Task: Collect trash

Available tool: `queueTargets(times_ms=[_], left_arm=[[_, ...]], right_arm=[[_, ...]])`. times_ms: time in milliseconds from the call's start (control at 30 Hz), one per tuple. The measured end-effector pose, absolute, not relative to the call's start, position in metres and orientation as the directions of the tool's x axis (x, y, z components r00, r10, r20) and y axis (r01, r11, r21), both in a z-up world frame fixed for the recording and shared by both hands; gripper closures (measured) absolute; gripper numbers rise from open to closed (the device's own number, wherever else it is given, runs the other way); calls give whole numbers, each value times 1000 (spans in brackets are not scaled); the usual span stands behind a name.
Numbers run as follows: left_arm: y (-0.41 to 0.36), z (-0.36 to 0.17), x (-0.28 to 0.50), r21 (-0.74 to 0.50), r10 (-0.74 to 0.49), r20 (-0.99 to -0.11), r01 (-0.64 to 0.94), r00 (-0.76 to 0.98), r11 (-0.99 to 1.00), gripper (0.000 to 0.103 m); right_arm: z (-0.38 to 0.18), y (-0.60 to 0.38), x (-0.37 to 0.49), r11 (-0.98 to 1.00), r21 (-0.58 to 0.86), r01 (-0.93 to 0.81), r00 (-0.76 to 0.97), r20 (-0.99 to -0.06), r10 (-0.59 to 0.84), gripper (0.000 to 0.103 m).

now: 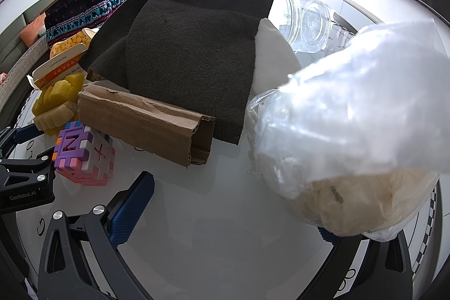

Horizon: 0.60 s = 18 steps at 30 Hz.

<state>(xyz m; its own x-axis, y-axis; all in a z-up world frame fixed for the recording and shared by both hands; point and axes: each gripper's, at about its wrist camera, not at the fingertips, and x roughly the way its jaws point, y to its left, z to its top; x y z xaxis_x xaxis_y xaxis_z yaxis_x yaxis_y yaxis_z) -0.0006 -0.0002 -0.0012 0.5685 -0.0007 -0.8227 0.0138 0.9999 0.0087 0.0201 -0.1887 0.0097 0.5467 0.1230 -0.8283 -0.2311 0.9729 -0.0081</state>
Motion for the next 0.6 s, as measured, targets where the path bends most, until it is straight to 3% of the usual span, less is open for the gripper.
queueTargets(times_ms=[600], left_arm=[[2, 1, -6, -17, -21, -832, 12, 554, 1000, 6]], right_arm=[[16, -189, 20, 969, 24, -247, 497, -855, 148, 3]])
